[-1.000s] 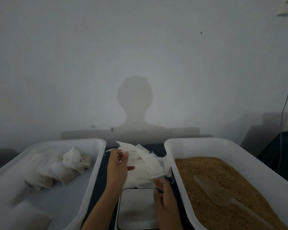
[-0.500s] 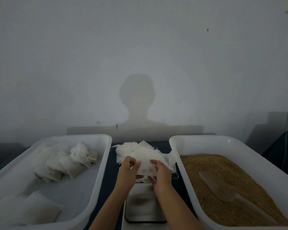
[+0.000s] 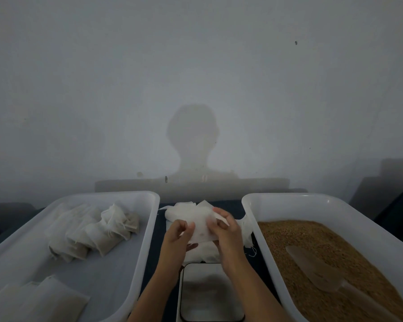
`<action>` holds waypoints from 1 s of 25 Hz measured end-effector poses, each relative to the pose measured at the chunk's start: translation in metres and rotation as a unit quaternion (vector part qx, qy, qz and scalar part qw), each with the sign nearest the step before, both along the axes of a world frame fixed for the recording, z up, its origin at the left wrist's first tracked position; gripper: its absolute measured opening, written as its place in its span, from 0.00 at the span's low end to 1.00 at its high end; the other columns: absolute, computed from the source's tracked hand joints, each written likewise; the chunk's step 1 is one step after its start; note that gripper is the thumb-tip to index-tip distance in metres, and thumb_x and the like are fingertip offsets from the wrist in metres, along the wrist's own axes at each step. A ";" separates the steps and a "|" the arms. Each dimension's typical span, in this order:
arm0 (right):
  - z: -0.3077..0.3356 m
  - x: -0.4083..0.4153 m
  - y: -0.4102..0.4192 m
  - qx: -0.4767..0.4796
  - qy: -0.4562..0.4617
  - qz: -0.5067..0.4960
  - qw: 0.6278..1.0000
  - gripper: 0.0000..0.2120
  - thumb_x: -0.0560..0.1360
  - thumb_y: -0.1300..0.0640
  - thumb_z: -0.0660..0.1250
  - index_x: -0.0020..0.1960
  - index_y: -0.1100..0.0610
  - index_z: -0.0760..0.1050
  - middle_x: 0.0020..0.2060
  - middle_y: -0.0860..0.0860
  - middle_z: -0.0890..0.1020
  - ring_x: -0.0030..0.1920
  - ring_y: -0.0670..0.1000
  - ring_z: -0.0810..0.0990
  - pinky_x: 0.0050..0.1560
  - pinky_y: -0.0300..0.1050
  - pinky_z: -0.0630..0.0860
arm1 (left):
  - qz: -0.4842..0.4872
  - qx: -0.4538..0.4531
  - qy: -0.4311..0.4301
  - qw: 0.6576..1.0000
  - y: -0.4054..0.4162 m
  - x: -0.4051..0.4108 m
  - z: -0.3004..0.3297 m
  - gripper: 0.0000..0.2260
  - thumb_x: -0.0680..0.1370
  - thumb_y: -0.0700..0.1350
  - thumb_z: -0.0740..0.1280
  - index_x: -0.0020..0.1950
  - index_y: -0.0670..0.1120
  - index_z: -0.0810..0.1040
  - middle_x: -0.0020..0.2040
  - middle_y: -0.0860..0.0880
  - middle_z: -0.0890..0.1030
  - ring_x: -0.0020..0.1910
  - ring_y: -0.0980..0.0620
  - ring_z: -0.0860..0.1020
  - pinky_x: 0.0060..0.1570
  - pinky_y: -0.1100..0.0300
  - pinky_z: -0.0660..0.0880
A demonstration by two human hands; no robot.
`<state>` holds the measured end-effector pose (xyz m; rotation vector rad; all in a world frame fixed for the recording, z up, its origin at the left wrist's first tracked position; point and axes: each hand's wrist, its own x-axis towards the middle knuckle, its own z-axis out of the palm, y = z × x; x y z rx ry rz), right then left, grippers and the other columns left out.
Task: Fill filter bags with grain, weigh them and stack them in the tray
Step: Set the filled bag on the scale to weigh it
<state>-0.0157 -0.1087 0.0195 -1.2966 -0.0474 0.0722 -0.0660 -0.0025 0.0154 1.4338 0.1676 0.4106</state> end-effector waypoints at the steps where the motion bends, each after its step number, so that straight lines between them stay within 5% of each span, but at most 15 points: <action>1: 0.004 -0.005 -0.004 0.013 -0.019 0.008 1.000 0.11 0.76 0.61 0.66 0.57 0.51 0.77 0.51 0.52 0.82 0.50 0.52 0.81 0.44 0.45 0.80 | -0.015 -0.021 -0.015 1.000 -0.001 -0.006 0.004 0.11 0.79 0.44 0.63 0.48 0.36 0.75 0.43 0.43 0.78 0.44 0.50 0.79 0.38 0.63 0.78; 4: 0.019 -0.025 -0.017 0.055 -0.042 0.023 0.997 0.11 0.76 0.64 0.65 0.57 0.54 0.77 0.51 0.53 0.83 0.51 0.53 0.82 0.40 0.43 0.79 | -0.064 -0.088 -0.053 0.993 -0.006 -0.022 0.022 0.14 0.74 0.49 0.65 0.50 0.38 0.76 0.41 0.45 0.80 0.38 0.53 0.80 0.37 0.62 0.78; 8: 0.040 -0.051 -0.037 0.055 -0.070 0.006 0.996 0.11 0.76 0.68 0.64 0.53 0.55 0.79 0.49 0.53 0.84 0.49 0.53 0.83 0.45 0.49 0.81 | -0.094 -0.113 -0.052 0.988 -0.020 -0.036 0.044 0.16 0.70 0.51 0.67 0.50 0.41 0.75 0.44 0.44 0.79 0.42 0.49 0.79 0.38 0.57 0.79; 10: 0.049 -0.060 -0.052 0.041 -0.064 0.016 0.997 0.12 0.76 0.69 0.63 0.51 0.56 0.80 0.45 0.51 0.85 0.45 0.51 0.84 0.40 0.46 0.81 | -0.077 -0.112 -0.037 0.990 -0.033 -0.038 0.050 0.14 0.72 0.48 0.68 0.55 0.45 0.72 0.48 0.45 0.80 0.44 0.49 0.80 0.36 0.58 0.79; 13: 0.061 -0.058 -0.081 -0.055 -0.051 -0.011 0.997 0.12 0.77 0.69 0.62 0.50 0.56 0.80 0.43 0.52 0.84 0.45 0.52 0.84 0.42 0.46 0.81 | 0.063 0.126 -0.105 0.984 -0.057 -0.042 0.051 0.11 0.76 0.47 0.68 0.53 0.55 0.68 0.52 0.54 0.73 0.49 0.55 0.77 0.41 0.65 0.77; 17: 0.073 -0.037 -0.129 -0.224 -0.081 -0.051 0.970 0.12 0.78 0.69 0.60 0.53 0.58 0.78 0.49 0.55 0.81 0.49 0.53 0.81 0.40 0.44 0.80 | 0.039 0.448 -0.254 0.856 -0.095 -0.040 0.054 0.13 0.72 0.60 0.66 0.47 0.52 0.74 0.48 0.57 0.71 0.48 0.58 0.70 0.44 0.69 0.66; 20: 0.070 -0.024 -0.159 -0.313 -0.079 -0.067 0.944 0.11 0.77 0.68 0.61 0.53 0.59 0.79 0.47 0.55 0.82 0.48 0.54 0.81 0.37 0.41 0.79 | 0.004 0.546 -0.272 0.793 -0.130 -0.021 0.053 0.15 0.72 0.58 0.67 0.48 0.48 0.74 0.46 0.52 0.75 0.44 0.54 0.72 0.40 0.66 0.65; 25: 0.059 -0.014 -0.195 -0.358 -0.065 -0.086 0.927 0.09 0.76 0.66 0.64 0.54 0.58 0.78 0.46 0.53 0.82 0.45 0.50 0.80 0.43 0.44 0.79 | -0.098 0.552 -0.146 0.815 -0.169 0.009 0.044 0.11 0.77 0.55 0.65 0.49 0.48 0.74 0.47 0.52 0.79 0.44 0.53 0.77 0.43 0.62 0.72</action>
